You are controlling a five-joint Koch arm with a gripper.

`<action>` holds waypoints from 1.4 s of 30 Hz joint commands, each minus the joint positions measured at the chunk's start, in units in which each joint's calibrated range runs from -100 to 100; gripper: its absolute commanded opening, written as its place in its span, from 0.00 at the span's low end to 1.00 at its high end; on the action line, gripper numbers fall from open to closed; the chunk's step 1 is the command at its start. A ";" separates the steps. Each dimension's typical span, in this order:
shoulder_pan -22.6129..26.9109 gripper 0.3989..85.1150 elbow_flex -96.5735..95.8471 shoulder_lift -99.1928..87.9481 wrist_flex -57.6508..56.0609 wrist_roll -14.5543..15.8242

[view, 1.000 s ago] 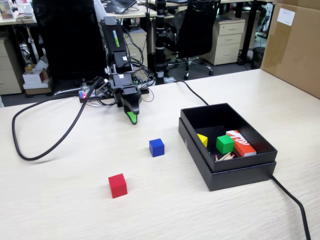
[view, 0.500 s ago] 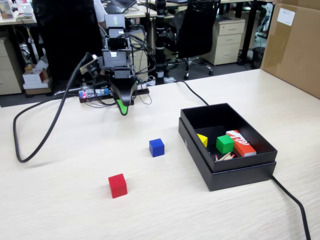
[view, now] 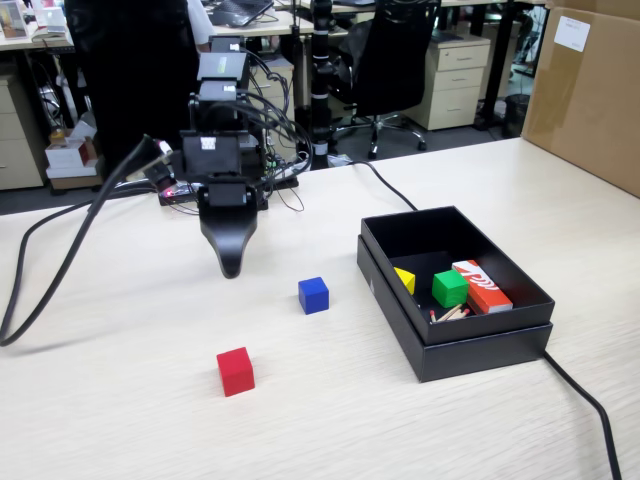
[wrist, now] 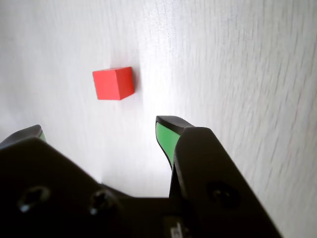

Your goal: Put the red cube on top of the blue cube

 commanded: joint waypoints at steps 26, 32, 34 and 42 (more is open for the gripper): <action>-0.10 0.52 29.09 35.68 0.99 -2.88; 0.39 0.53 30.45 38.43 0.99 -2.93; 0.59 0.53 30.54 39.12 0.99 -2.93; 0.44 0.53 31.36 40.96 0.99 -3.27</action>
